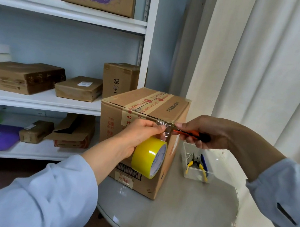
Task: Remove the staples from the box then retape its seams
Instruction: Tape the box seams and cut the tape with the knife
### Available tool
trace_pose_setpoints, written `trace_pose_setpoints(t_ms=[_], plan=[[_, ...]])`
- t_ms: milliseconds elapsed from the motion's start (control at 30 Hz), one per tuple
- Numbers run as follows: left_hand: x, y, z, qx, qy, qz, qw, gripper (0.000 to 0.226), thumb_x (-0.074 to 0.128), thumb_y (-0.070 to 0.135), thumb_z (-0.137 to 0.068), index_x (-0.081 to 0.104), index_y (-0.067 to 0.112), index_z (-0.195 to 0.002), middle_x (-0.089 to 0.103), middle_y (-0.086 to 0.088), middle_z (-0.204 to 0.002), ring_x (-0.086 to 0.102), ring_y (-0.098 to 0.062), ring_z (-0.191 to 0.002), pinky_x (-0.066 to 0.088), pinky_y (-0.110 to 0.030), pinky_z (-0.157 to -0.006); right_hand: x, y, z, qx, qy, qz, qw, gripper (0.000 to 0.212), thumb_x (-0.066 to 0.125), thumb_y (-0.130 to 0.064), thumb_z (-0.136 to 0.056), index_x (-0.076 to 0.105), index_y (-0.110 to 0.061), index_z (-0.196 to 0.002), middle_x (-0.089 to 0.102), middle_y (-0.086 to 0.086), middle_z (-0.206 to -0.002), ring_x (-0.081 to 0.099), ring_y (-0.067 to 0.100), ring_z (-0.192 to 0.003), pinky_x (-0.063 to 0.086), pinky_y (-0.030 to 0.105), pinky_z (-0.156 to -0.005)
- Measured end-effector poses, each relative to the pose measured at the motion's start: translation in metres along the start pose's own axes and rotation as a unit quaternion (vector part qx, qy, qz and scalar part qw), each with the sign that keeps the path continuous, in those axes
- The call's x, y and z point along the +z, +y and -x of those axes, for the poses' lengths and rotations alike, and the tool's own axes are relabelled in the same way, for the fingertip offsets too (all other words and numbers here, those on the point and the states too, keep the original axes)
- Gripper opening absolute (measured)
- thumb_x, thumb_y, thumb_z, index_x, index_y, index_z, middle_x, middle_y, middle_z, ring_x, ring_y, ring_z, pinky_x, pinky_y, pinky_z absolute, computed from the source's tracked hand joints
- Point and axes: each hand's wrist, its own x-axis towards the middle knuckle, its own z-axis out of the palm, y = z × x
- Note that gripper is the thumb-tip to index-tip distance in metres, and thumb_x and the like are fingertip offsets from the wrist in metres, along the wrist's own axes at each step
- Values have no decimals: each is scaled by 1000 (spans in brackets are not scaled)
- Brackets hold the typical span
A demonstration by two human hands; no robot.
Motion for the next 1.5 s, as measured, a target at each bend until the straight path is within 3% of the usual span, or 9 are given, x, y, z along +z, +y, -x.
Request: trace_pose_setpoints(t_ms=[133,267,400,567,800,1000,1100,1267,1500], plan=[[0,0,1,2,-5,4,1000,15,64,18,-89,64,6,-80,69,-3,-67,63,-7,-50,49,-15,-46,0,0,-2,9,9,-7,1000,24,66,-26,-85,70,-5,-97,59,-2,-61,46,3,-44,36,12,-36],[-4,-3,-4,6,1,-27,1000,16,69,26,-86,67,11,-79,72,-13,-89,64,-19,-70,54,-30,-71,4,1,-4,12,9,-6,1000,24,64,-26,-88,71,-4,-97,59,-2,-61,44,4,-43,33,12,-35],[-6,-2,-4,5,-11,-8,1000,16,67,23,-87,66,12,-75,70,-3,-71,64,-12,-58,52,-19,-55,4,-2,0,3,17,17,1000,33,65,-31,-86,70,-2,-103,61,-2,-63,45,4,-45,33,12,-35],[-8,-4,-4,12,-29,8,999,18,65,21,-89,66,11,-74,72,-4,-73,66,-13,-66,55,-20,-61,6,-8,2,5,21,23,1000,34,65,-32,-86,69,-3,-103,61,-2,-62,46,4,-47,34,12,-34],[-11,-3,-4,11,-39,14,999,16,64,20,-89,67,8,-79,71,-5,-76,65,-10,-60,54,-19,-56,12,-11,2,9,24,20,999,35,65,-32,-87,69,-2,-105,61,-2,-61,46,5,-47,33,12,-34],[-16,1,-3,12,-59,-16,998,15,65,21,-88,67,7,-84,70,-3,-75,64,-7,-58,52,-15,-53,14,-16,10,10,43,44,998,27,64,-31,-88,70,-5,-94,61,-1,-61,46,4,-46,33,12,-34],[-19,0,-3,7,-68,-27,997,12,64,23,-89,66,13,-83,69,2,-73,63,-6,-59,52,-14,-53,15,-17,12,19,45,47,998,32,63,-31,-89,69,-3,-101,61,-2,-61,45,4,-46,32,12,-34],[-21,-2,-4,3,-79,-29,996,12,58,25,-93,65,18,-85,68,3,-77,61,-9,-67,50,-16,-58,24,-21,6,22,65,41,997,27,62,-31,-90,68,-6,-96,63,-1,-59,46,3,-40,31,12,-32],[-21,2,-3,-7,-97,4,995,17,57,18,-94,65,13,-80,70,4,-65,64,-3,-53,50,-13,-49,20,-21,11,28,54,52,997,34,64,-32,-89,68,-2,-106,62,-1,-61,45,4,-45,32,12,-33]])
